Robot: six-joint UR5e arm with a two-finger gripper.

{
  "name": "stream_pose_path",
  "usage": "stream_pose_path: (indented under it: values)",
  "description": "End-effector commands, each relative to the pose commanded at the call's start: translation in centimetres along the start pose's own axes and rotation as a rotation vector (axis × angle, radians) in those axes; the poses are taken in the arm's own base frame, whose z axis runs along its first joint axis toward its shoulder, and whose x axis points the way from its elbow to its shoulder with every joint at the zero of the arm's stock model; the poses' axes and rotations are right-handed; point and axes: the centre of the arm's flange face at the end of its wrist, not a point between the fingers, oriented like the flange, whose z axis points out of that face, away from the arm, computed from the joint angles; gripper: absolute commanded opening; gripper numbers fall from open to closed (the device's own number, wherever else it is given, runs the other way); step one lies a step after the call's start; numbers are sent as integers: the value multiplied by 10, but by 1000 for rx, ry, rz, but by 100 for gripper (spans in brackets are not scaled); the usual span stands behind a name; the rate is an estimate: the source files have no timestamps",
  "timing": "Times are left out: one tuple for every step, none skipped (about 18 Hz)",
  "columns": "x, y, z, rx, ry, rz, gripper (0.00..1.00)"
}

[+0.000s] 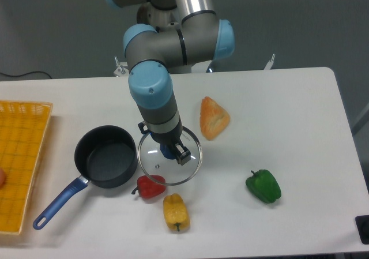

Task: Place the lid on the table
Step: 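Carry the glass lid by its knob away from the saucepan, lowering it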

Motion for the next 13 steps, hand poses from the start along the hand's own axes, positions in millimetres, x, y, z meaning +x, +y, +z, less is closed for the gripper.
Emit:
stream_pose_path:
  values:
    - [0, 0, 1, 0, 0, 0, 61]
    - [2, 1, 4, -1, 6, 1, 61]
    - [3, 3, 4, -1, 6, -1, 61]
    - [3, 4, 2, 0, 4, -3, 61]
    - [2, 4, 2, 1, 1, -3, 61]
    - [1, 6, 2, 1, 0, -8, 61]
    - [-2, 10, 2, 0, 0, -15, 61]
    - [-3, 12, 3, 0, 0, -17, 61]
    - [-4, 13, 3, 0, -1, -17, 61]
    - [-6, 16, 3, 0, -1, -17, 61]
    - [-5, 15, 4, 0, -1, -14, 61]
    - [-6, 15, 4, 1, 0, -14, 61]
    - [-7, 17, 5, 0, 0, -18, 61]
